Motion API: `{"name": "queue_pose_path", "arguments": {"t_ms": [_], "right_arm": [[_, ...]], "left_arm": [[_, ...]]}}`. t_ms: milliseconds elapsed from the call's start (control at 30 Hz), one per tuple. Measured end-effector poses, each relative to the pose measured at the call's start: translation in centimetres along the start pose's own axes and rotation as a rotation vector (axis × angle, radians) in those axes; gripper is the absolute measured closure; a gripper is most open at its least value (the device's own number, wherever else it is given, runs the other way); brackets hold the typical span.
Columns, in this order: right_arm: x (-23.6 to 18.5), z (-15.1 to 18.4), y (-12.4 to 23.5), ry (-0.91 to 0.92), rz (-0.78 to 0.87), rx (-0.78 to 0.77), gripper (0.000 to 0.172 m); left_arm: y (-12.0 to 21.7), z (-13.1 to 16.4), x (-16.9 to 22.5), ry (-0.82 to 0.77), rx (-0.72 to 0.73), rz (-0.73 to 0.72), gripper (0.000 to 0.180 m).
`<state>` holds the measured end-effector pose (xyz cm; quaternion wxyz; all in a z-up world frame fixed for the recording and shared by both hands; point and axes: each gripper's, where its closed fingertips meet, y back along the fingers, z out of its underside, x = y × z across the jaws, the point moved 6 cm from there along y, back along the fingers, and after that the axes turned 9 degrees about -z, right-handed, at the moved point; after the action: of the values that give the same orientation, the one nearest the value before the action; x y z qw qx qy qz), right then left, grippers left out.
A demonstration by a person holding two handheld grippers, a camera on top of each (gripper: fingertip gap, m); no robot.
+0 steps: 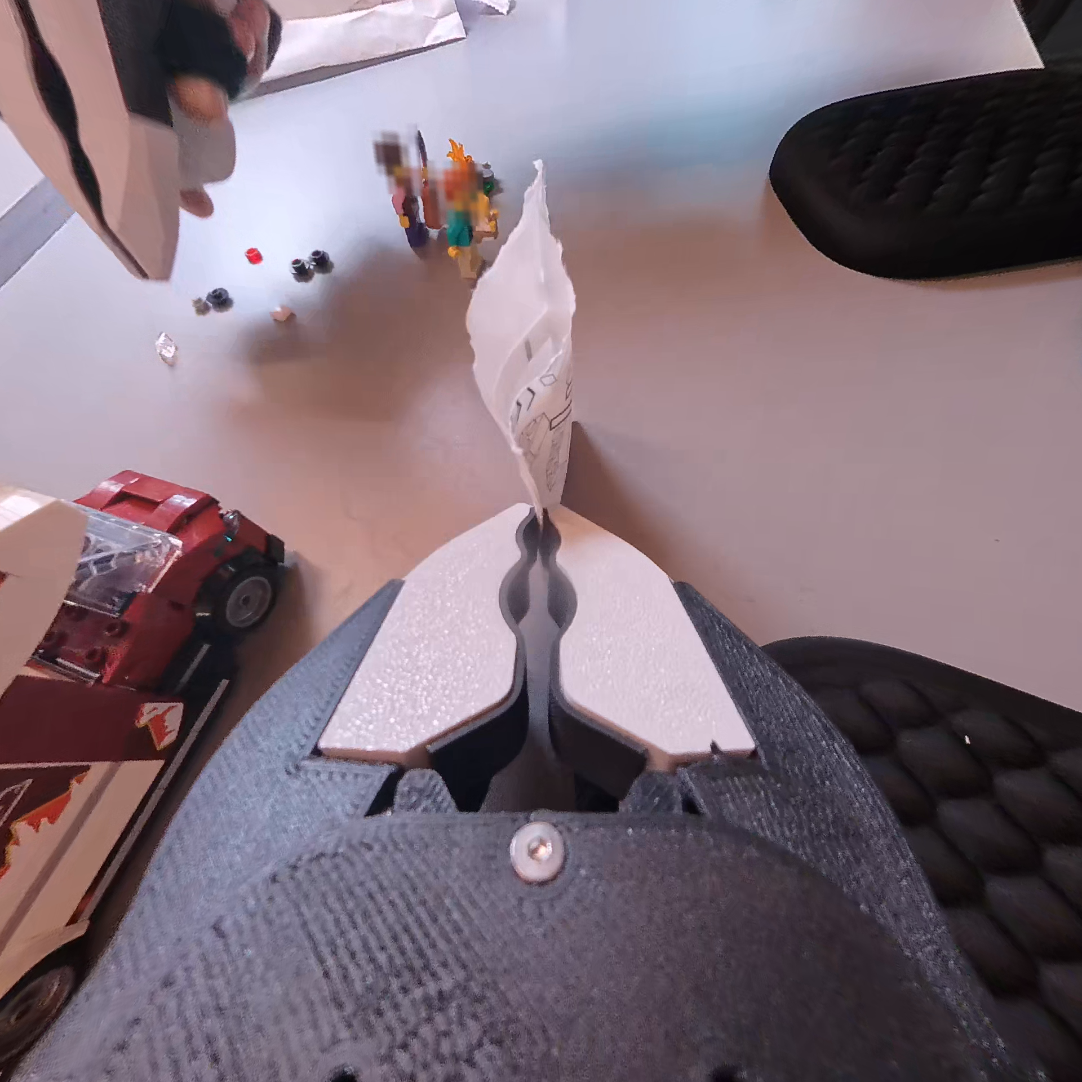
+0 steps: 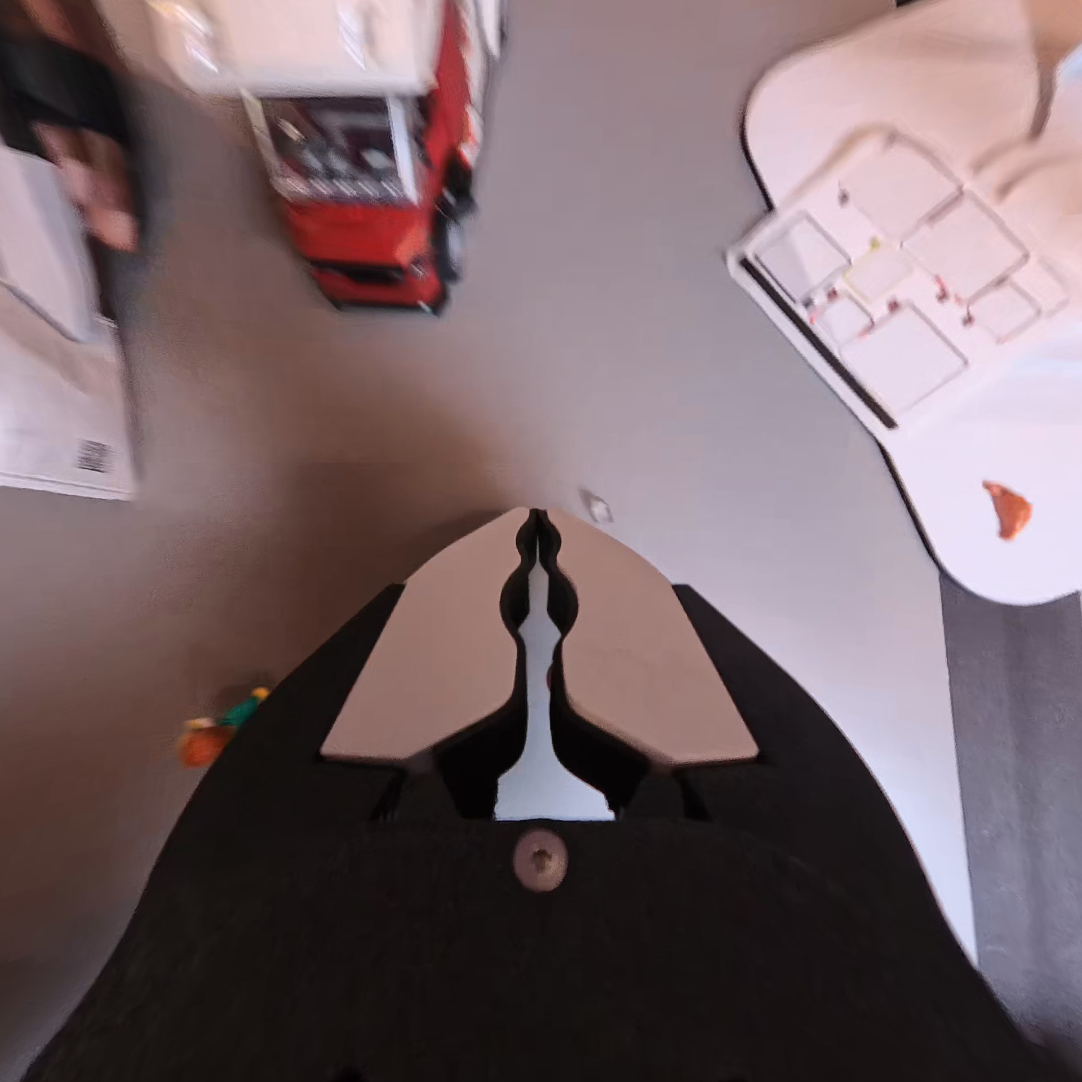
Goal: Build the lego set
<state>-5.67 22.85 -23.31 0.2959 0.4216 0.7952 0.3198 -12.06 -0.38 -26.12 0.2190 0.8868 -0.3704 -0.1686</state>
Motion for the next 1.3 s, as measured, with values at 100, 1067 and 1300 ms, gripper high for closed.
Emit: {"name": "queue_pose_path", "arguments": {"t_ms": [100, 1067, 1300], "right_arm": [[-4.4, -2.9, 1.0, 0.102, -0.107, 0.136, 0.172], [0.5, 3.3, 0.2, -0.096, 0.156, -0.118, 0.152], [1.2, 3.5, -0.9, -0.133, 0.154, -0.204, 0.162]], "left_arm": [[0.0, 0.0, -0.1, 0.004, -0.001, -0.005, 0.18], [-0.2, -0.1, 0.3, -0.011, -0.003, -0.015, 0.18], [-0.2, -0.1, 0.2, -0.009, -0.003, -0.012, 0.18]]}}
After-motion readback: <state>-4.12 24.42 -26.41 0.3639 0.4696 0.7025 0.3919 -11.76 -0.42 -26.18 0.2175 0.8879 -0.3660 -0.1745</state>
